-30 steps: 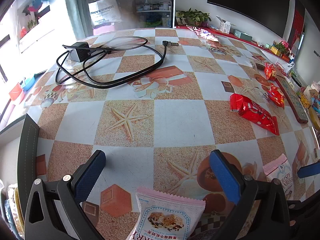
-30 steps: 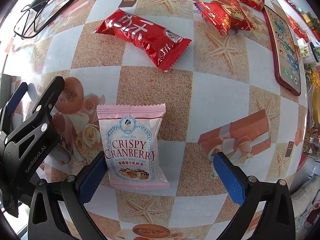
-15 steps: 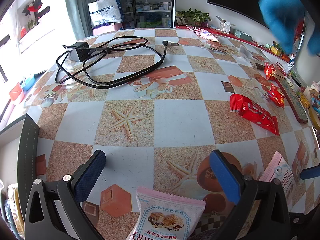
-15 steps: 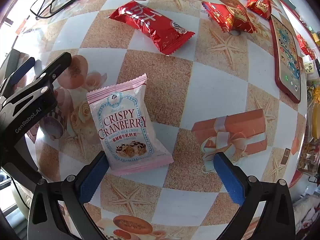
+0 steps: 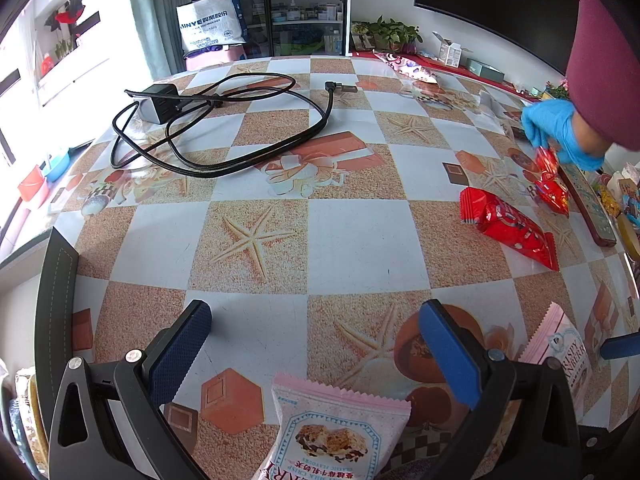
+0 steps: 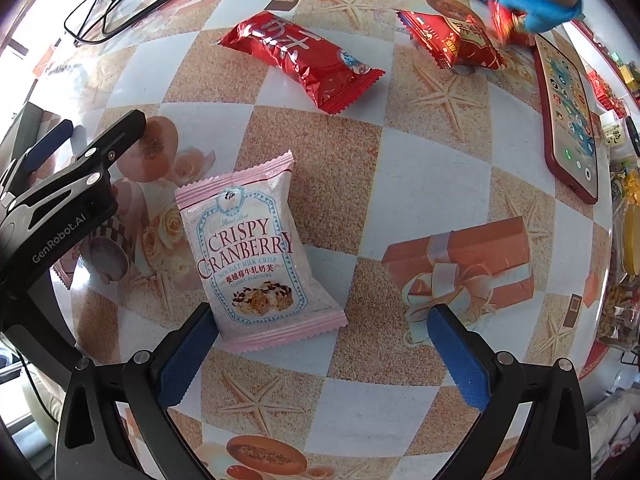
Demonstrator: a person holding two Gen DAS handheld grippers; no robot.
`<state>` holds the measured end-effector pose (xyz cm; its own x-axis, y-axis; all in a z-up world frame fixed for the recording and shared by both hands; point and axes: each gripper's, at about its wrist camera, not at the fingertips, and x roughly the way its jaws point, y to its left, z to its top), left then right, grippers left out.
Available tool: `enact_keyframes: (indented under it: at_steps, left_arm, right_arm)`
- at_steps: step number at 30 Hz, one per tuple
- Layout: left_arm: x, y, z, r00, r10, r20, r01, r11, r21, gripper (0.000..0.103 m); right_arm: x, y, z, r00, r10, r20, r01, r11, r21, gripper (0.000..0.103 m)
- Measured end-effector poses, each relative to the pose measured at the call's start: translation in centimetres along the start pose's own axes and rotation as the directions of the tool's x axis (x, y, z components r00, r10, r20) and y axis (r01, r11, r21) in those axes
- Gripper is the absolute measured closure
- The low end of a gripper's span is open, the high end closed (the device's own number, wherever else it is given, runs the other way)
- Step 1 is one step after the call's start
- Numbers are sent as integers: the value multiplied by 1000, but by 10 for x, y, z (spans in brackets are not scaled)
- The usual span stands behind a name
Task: Organize snacks
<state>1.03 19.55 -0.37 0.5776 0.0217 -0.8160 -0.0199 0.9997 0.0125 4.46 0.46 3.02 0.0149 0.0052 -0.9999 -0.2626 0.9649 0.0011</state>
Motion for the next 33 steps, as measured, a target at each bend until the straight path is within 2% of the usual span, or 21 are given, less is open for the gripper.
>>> enact_keyframes:
  at_steps: [18, 33]
  left_arm:
    - [4, 1, -1, 1000, 1, -1, -1, 1000, -1, 0]
    - [0, 0, 0, 1000, 1, -1, -1, 1000, 0, 0]
  right_arm:
    - [-4, 3, -7, 999, 0, 35, 1, 1000, -30, 0]
    - [0, 0, 6, 999, 1, -34, 0, 1000, 21, 0]
